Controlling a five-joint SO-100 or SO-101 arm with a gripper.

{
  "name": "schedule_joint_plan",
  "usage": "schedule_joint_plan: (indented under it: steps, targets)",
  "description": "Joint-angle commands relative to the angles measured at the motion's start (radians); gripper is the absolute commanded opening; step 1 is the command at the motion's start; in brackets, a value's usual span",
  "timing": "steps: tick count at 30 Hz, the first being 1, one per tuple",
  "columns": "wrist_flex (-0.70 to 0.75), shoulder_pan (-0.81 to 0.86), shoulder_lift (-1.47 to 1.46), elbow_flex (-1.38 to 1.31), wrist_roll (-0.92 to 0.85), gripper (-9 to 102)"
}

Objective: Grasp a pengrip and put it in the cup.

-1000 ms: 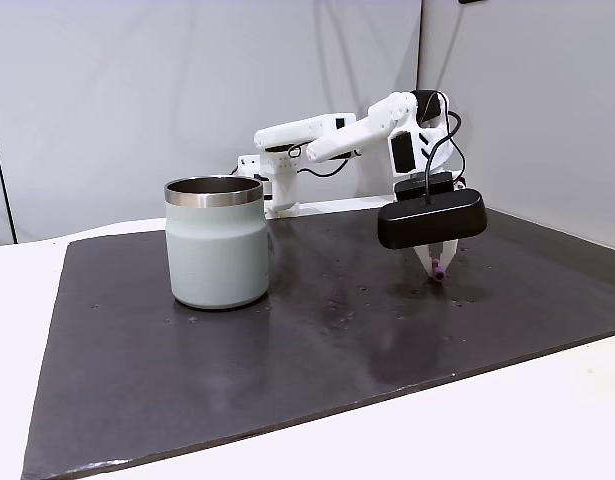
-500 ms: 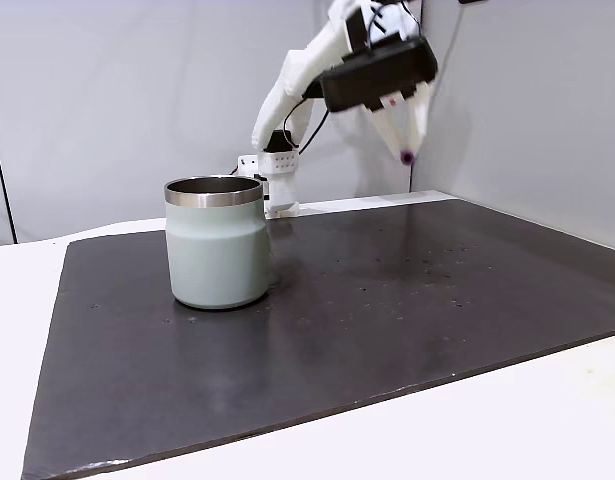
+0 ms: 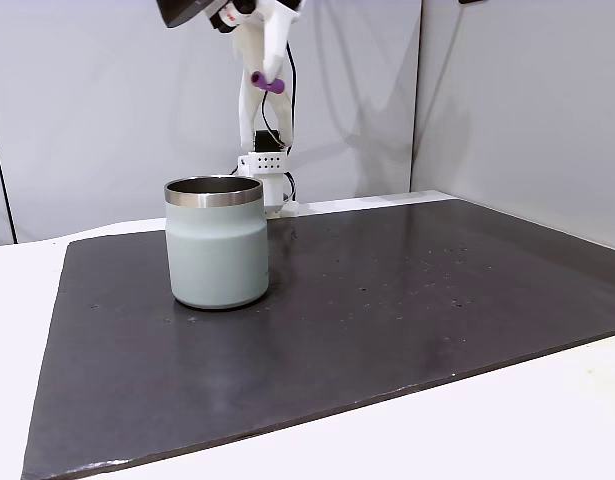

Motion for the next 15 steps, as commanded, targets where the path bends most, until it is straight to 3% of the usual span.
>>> schedule_joint_plan:
  steps: [1,7,15]
  targets:
    - [0.012,0.067,-0.009,-0.103,-0.038,0]
    - [-0.040,0.121,-0.147,-0.149,-0.071,0]
    - [0.012,0.144,-0.433,-0.416,-0.094,0]
